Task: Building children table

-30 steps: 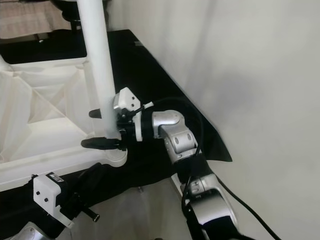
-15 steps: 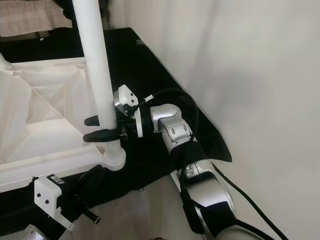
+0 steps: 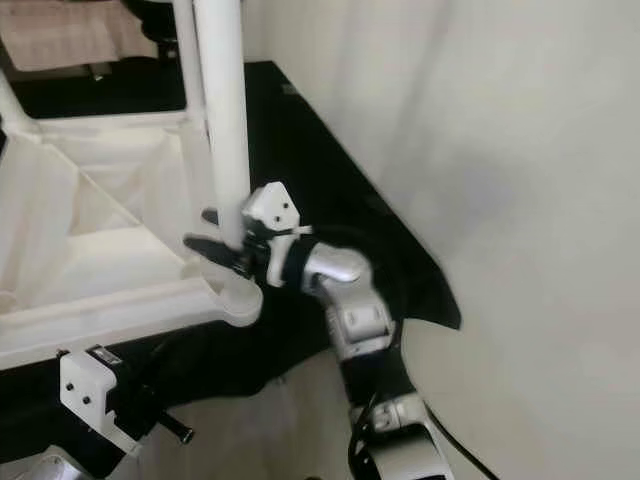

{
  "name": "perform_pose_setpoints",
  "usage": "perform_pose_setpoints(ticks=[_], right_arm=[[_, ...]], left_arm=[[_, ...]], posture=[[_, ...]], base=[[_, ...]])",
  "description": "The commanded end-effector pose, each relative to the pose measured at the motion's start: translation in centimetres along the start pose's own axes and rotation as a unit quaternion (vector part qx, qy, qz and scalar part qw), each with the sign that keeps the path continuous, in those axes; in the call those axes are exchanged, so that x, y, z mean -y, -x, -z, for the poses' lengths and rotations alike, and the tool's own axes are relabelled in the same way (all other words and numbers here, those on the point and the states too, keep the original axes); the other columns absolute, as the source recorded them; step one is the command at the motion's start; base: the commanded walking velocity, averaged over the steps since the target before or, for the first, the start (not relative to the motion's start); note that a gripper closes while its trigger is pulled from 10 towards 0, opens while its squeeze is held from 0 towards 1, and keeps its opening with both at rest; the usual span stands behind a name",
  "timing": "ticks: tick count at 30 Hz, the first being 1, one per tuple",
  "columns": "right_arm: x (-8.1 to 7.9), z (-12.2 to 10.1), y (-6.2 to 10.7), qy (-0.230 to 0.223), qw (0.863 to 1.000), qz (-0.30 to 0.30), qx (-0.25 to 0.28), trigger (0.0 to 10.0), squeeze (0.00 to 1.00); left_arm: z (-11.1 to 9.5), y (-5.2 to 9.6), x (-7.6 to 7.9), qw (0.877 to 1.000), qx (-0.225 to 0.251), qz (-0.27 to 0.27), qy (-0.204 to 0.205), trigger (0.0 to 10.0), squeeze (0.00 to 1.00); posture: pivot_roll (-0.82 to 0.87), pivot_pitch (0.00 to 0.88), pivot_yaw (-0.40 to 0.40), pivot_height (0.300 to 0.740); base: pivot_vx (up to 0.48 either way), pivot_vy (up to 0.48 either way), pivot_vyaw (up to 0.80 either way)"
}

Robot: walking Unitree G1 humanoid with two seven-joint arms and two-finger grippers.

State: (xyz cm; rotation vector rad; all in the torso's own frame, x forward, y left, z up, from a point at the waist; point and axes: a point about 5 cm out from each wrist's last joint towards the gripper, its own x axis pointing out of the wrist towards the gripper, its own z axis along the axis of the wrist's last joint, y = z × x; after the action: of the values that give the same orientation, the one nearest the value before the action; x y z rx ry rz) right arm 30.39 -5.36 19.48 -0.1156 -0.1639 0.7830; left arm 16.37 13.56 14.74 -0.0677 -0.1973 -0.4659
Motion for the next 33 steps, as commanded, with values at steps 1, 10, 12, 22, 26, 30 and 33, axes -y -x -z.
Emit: perform_pose_setpoints(ticks=[1,10,12,22,26,30,33], right_arm=[[-0.1,2.0,0.7,0.037,0.996,0.023,-0.075,0.0,0.0],[-1.2,1.9,-0.5,0.009,0.996,-0.047,-0.075,10.0,0.0],[-1.6,1.3,-0.8,-0.002,0.995,-0.071,-0.064,10.0,0.0],[0.6,-2.8,-1.1,0.033,0.924,-0.382,0.013,10.0,0.0],[1.6,-3.1,-1.6,0.033,0.913,-0.406,0.001,10.0,0.0],[2.4,-3.5,-2.1,0.035,0.903,-0.428,-0.01,10.0,0.0],[2.8,-3.6,-2.5,0.029,0.896,-0.443,-0.017,10.0,0.0]], left_arm=[[0.2,0.2,-0.3,1.0,-0.006,-0.001,0.004,10.0,0.0],[0.1,0.2,-0.3,1.0,-0.003,-0.008,0.005,10.0,0.0],[0.1,0.1,-0.3,1.0,-0.002,-0.01,0.004,10.0,0.0],[0.1,0.0,-0.1,1.0,-0.001,-0.009,0.006,10.0,0.0],[0.0,0.1,-0.1,1.0,-0.001,-0.009,0.006,10.0,0.0],[0.0,0.1,0.0,1.0,-0.002,-0.009,0.006,10.0,0.0],[0.0,0.1,0.1,1.0,-0.002,-0.008,0.007,10.0,0.0]], posture=[[-0.12,0.125,-0.072,0.74],[-0.12,0.124,-0.08,0.74],[-0.11,0.125,-0.083,0.74],[-0.1,0.126,-0.084,0.74],[-0.1,0.126,-0.083,0.74],[-0.09,0.128,-0.083,0.74],[-0.09,0.132,-0.081,0.74]], base=[[0.0,0.0,0.0],[0.0,0.0,0.0],[0.0,0.0,0.0],[0.0,0.0,0.0],[0.0,0.0,0.0],[0.0,0.0,0.0],[0.0,0.0,0.0]])
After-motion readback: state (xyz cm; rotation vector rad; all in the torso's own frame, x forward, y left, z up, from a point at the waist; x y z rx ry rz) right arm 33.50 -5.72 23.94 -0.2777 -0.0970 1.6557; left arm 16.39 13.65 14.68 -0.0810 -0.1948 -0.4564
